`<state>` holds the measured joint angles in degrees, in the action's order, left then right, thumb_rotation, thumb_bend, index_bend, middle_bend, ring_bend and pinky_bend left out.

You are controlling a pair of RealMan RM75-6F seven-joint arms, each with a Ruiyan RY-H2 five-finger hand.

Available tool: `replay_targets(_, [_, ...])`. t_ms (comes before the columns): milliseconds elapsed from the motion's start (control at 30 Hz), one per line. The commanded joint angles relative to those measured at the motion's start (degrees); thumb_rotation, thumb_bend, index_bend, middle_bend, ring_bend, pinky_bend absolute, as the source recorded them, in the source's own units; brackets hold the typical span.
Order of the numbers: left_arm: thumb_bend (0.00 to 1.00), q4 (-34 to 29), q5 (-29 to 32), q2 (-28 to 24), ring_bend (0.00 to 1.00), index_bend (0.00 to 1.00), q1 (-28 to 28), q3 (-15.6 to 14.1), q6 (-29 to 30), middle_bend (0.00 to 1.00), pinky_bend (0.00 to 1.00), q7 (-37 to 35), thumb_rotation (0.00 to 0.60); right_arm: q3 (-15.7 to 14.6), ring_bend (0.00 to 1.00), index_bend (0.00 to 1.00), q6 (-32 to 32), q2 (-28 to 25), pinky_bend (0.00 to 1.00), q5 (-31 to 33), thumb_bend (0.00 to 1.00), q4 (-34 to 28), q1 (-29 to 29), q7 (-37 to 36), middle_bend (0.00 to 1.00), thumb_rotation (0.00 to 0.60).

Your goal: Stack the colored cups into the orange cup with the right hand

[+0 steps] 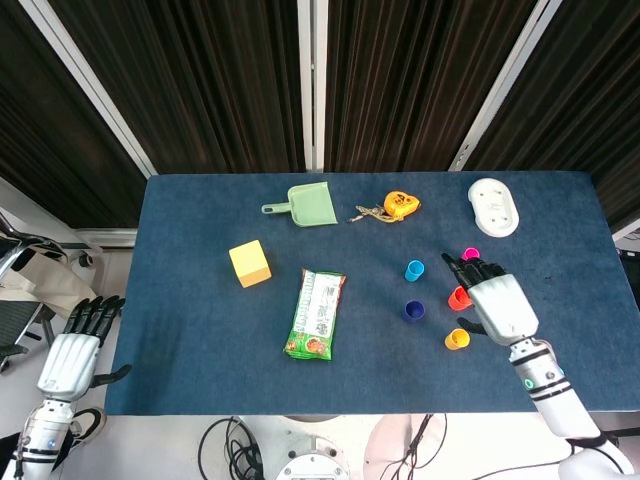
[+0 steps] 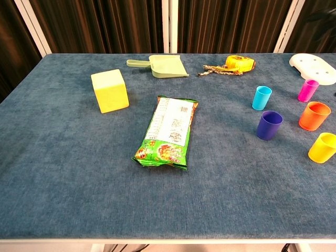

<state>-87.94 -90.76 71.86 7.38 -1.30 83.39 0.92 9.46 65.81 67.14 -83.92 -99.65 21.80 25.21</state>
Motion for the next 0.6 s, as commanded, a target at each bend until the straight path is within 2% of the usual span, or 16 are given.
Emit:
replay_targets(33, [0.08,0.0,0.0,0.0,0.0,0.05,0.0,0.0,-0.1,0.05,0.0,-0.1,0.6,0.9,0.17,0.11,-6.0,3.3,0.1,6.0,0.03,0.7,4.8,8.7,0.24,0.6])
replay_targets(67, [0.08,0.1,0.0,0.1,0.0,0.05,0.0,0.0,-0.1,0.05,0.0,-0.1,0.6,0.8,0.14,0.13,-6.9,3.9,0.04,7.2,0.03,1.1,5.4,10.1,0.25,0.6])
replay_targets(133, [0.08,0.2,0.0,0.2,0.0,0.05,0.1,0.0,-0.2,0.05,0.0,-0.2,0.6,0.6,0.11,0.15,-8.5,5.4,0.0,9.4,0.03,2.0,6.7,12.0,0.26,0.6])
replay_targets(300, [0.08,0.8,0.3,0.3,0.0,0.05,0.0,0.0,-0.4,0.05,0.0,-0.8,0.6,-0.4,0.1,0.22,-9.6,8.6,0.0,11.5,0.03,4.2,8.6,14.0,0.28,0.6])
replay_targets(600, [0.08,1.4,0.4,0.1,0.0,0.06,0.1,0.0,-0.5,0.05,0.0,-1.9,0.6,-2.3,0.1,0.27,-10.0,12.3,0.0,13.2,0.03,7.1,10.4,14.9,0.32,0.6])
